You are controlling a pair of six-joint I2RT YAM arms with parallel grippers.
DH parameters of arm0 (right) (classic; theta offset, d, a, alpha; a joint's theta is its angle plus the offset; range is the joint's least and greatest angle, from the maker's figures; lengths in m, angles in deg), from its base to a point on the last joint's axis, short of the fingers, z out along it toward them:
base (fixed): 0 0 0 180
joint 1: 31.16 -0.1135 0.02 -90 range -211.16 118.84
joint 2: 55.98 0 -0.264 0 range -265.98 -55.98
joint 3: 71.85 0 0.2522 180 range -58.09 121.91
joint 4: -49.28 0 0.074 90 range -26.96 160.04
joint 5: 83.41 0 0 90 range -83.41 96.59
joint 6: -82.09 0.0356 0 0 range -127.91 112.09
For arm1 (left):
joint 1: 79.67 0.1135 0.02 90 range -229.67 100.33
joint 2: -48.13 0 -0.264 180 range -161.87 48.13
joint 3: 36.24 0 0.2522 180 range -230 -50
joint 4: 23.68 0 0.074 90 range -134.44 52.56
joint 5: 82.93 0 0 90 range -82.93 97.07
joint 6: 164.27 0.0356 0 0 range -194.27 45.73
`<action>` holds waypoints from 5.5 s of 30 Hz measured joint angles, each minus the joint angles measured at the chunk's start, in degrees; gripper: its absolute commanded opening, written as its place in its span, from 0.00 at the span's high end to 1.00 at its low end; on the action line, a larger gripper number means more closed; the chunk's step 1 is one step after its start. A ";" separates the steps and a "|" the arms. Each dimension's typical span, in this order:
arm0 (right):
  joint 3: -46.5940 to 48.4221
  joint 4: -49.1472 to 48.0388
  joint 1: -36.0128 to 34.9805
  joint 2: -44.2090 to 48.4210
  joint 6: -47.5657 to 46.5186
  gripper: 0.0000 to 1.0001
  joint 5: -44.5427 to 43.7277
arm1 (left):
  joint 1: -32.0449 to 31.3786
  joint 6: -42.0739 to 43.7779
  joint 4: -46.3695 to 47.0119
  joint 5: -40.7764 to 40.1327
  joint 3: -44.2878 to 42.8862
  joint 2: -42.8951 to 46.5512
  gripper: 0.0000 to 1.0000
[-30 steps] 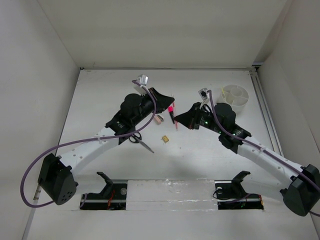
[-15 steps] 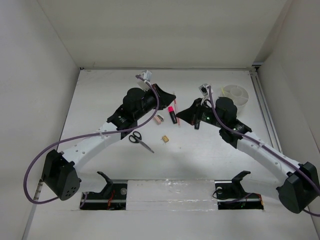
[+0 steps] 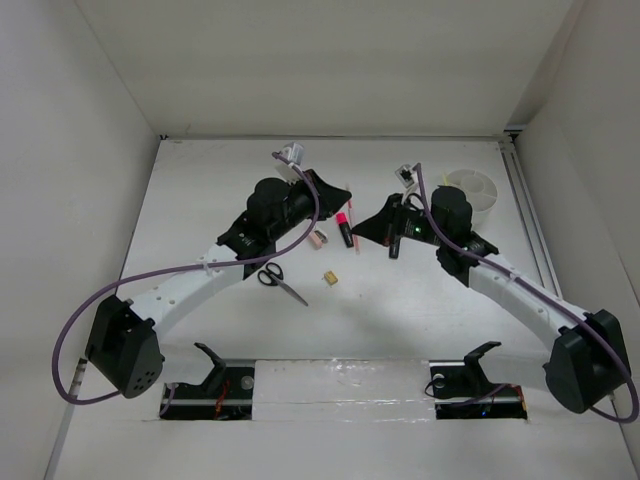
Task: Sort the stationery into containers
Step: Close the pen cap on the pen, then place the pen in the storage box, then pick up the stationery from the center of the board.
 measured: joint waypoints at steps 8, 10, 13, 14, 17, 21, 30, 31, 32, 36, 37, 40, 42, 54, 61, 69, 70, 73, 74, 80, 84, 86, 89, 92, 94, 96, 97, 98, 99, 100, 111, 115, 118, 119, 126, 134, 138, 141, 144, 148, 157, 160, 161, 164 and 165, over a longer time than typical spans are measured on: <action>1.53 -5.38 2.51 -3.91 2.58 1.00 6.97 | 0.37 0.13 4.81 -0.37 1.42 0.00 1.00; 1.53 -7.43 2.86 -5.20 2.93 1.00 8.66 | 0.55 0.13 5.92 -0.50 2.10 0.00 1.00; 1.49 -9.94 2.86 -6.78 2.67 1.00 10.25 | 0.72 0.13 6.29 -0.48 2.40 0.00 1.00; 1.49 -10.21 2.86 -6.95 2.27 1.00 10.51 | 0.72 0.17 5.97 -0.59 2.25 0.02 1.00; 1.49 -10.91 2.84 -7.02 0.37 1.00 10.58 | 0.72 0.61 2.56 -0.63 0.00 0.02 0.89; 1.53 -14.08 2.40 -6.93 -3.02 1.00 9.01 | 0.24 1.07 -3.04 -0.11 -3.91 0.20 0.65; 4.00 -15.37 -0.76 -6.56 -9.51 1.00 1.42 | -1.97 2.25 -14.49 -0.02 -9.53 0.96 0.00; 4.39 -14.99 -1.01 -6.71 -10.23 1.00 0.48 | -1.97 2.16 -14.99 -0.50 -10.16 1.44 0.00; 4.85 -14.53 -1.27 -6.97 -10.97 1.00 -0.76 | -1.97 2.10 -15.34 -1.09 -10.75 1.97 0.00; 6.03 -13.05 -1.57 -7.91 -13.29 1.00 -5.62 | -1.97 2.19 -17.18 -4.92 -12.50 5.40 0.00; 6.12 -12.59 -1.38 -8.07 -13.86 1.00 -6.49 | -1.97 2.19 -17.97 -6.49 -13.00 6.19 0.00; 6.10 -11.54 0.37 -8.24 -16.92 1.00 -8.90 | -2.08 1.51 -22.27 -13.11 -14.88 7.80 0.00; 6.10 -10.75 1.70 -8.11 -20.79 1.00 -12.44 | -2.05 0.94 -25.44 -17.40 -15.56 8.35 0.00; 9.92 -3.10 18.60 -10.32 -37.29 1.00 -26.58 | -2.03 1.46 -39.54 -25.31 -7.74 13.64 0.00; 9.97 -0.26 23.15 -12.72 -40.92 1.00 -29.77 | -2.03 4.46 -40.04 -20.57 -3.61 15.74 0.00; 12.22 3.43 29.79 -15.41 -43.98 1.00 -28.39 | -2.56 6.08 -39.47 -14.95 -1.42 17.84 0.00; 12.24 3.74 30.25 -15.67 -44.22 1.00 -28.33 | -2.91 6.16 -39.43 -14.69 -1.33 18.23 0.00; 12.24 4.63 30.42 -16.39 -45.09 1.00 -27.36 | -3.82 6.60 -39.15 -13.90 -1.31 19.30 0.00; 12.24 4.72 30.38 -16.68 -45.31 1.00 -26.82 | -4.00 6.67 -38.97 -13.60 -1.22 19.65 0.00; 12.24 4.66 30.40 -18.75 -45.42 1.00 -25.22 | -4.02 6.86 -37.88 -12.46 -0.59 20.35 0.00; 12.11 4.33 30.40 -20.83 -45.22 1.00 -25.11 | -4.04 6.95 -37.64 -11.65 -0.50 20.35 0.00; 11.45 4.04 30.40 -21.73 -45.05 1.00 -24.94 | -4.04 7.02 -37.53 -11.52 -0.50 20.35 0.00; 10.03 3.96 30.40 -22.21 -44.65 1.00 -24.87 | -4.04 7.19 -37.38 -11.37 -0.50 20.46 0.00; 8.83 3.72 30.36 -22.21 -44.26 1.00 -25.00 | -4.04 7.28 -37.27 -10.95 -0.50 20.70 0.00; 8.41 3.43 30.27 -22.21 -43.85 0.98 -25.14 | -4.04 7.30 -37.24 -10.64 -0.48 20.85 0.00; 8.17 2.91 30.27 -22.21 -43.45 0.89 -25.24 | -4.04 7.30 -37.09 -10.45 -0.48 20.87 0.00; 8.07 2.67 30.27 -22.21 -43.21 0.85 -25.29 | -4.04 7.32 -36.96 -10.32 -0.48 20.87 0.00; 8.07 2.62 30.27 -22.21 -43.01 0.81 -25.35 | -4.04 7.32 -36.89 -10.27 -0.48 20.85 0.00; 8.04 2.58 30.27 -22.21 -42.84 0.75 -25.42 | -4.04 7.34 -36.85 -10.25 -0.48 20.87 0.00; 8.04 2.51 30.27 -22.21 -42.66 0.71 -25.44 | -4.04 7.41 -36.81 -10.19 -0.48 20.87 0.00; 8.00 2.29 29.55 -19.82 -41.59 0.60 -25.44 | -4.04 7.67 -36.85 -10.19 -0.48 20.85 0.00; 7.80 2.32 26.77 -15.04 -40.19 0.33 -26.21 | -4.04 7.56 -36.83 -11.10 -0.48 20.63 0.00; 7.61 2.16 22.40 -9.86 -38.71 0.00 -29.24 | -4.04 6.47 -36.94 -13.57 -0.48 19.58 0.00; 7.30 2.19 20.50 -7.89 -38.25 0.00 -30.53 | -3.85 5.90 -36.94 -14.34 -0.48 18.88 0.00; 6.93 6.25 4.68 2.56 -29.86 0.00 -49.40 | -1.68 0.17 -40.17 -22.88 -0.50 12.50 0.00; 5.90 13.46 5.79 5.73 -21.29 0.00 -44.13 | -1.29 -6.01 -43.82 -31.19 -2.93 8.20 0.00; 0.81 15.89 2.97 8.22 -16.17 0.00 -46.40 | -1.27 -6.82 -42.14 -31.47 -4.55 5.92 0.00; -0.68 19.43 0.39 9.27 -13.57 0.00 -49.07 | -1.27 -6.38 -41.99 -30.10 -8.13 0.81 0.00; -0.42 22.38 -1.01 9.55 -11.56 0.00 -51.56 | -1.42 -6.05 -43.45 -28.87 -16.17 -8.79 0.00; 0.31 26.25 -2.08 10.05 -9.44 0.00 -55.58 | -3.30 -6.25 -47.95 -28.61 -31.47 -24.96 0.00; 0.33 29.83 -3.67 19.43 -7.87 0.02 -58.58 | -5.79 -10.62 -54.99 -27.93 -44.13 -42.66 0.00; 0.28 29.70 -3.69 21.59 -8.07 0.03 -58.14 | -5.66 -11.87 -57.86 -28.11 -49.29 -46.71 0.00; 0.20 29.59 -3.69 21.86 -8.09 0.03 -57.96 | -5.60 -12.17 -58.05 -28.11 -50.62 -47.74 0.00; -0.39 29.66 -3.52 21.90 -8.17 0.03 -57.24 | -5.53 -13.29 -58.42 -28.02 -51.36 -48.92 0.00; -0.63 29.77 -3.39 21.84 -8.24 0.03 -56.83 | -5.53 -13.64 -58.75 -28.06 -51.36 -49.11 0.00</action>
